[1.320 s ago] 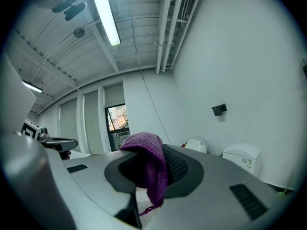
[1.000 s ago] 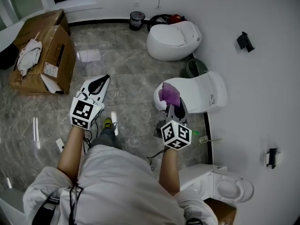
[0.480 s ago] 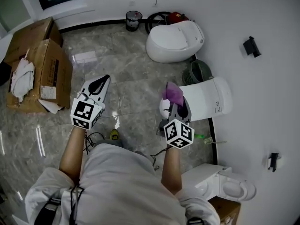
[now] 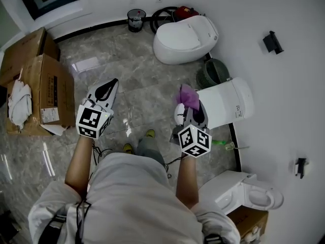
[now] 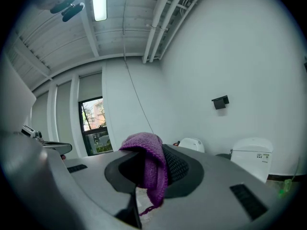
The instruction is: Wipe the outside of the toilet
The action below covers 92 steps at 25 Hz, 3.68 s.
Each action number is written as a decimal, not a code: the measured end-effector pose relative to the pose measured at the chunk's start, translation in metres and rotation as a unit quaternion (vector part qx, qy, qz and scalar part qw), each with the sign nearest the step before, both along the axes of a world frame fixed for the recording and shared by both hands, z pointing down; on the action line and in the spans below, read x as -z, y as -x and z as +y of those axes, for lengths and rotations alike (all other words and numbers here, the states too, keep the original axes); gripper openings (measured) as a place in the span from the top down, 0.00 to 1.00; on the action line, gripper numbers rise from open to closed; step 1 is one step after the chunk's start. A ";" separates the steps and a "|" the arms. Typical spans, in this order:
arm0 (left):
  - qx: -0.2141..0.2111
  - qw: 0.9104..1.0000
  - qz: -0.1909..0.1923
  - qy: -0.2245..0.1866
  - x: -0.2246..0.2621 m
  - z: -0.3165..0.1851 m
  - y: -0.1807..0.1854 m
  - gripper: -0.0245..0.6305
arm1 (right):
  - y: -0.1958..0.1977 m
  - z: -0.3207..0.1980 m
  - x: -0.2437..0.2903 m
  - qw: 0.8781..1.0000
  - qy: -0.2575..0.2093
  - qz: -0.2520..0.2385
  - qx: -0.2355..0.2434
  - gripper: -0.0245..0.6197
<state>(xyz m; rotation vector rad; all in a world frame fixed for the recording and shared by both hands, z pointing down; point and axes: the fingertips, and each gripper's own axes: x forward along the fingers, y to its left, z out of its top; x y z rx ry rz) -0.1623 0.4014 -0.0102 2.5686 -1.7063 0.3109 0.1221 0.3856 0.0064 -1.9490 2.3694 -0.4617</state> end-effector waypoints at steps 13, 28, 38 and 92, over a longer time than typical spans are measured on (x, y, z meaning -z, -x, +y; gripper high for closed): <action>-0.020 0.999 -0.022 0.012 -0.013 -0.163 -0.032 0.94 | -0.031 -0.160 -0.019 1.000 -0.001 -0.013 -0.017 0.82; -0.024 0.996 -0.020 0.080 -0.059 -0.382 -0.072 0.94 | -0.073 -0.384 -0.060 0.998 0.040 -0.036 -0.021 0.82; -0.035 0.993 -0.008 0.112 -0.104 -0.458 -0.037 0.94 | -0.058 -0.450 -0.078 0.997 0.041 -0.047 -0.044 0.82; -0.115 0.982 0.007 0.150 -0.402 -0.644 -0.006 0.94 | 0.029 -0.592 -0.377 0.983 0.096 -0.112 -0.111 0.82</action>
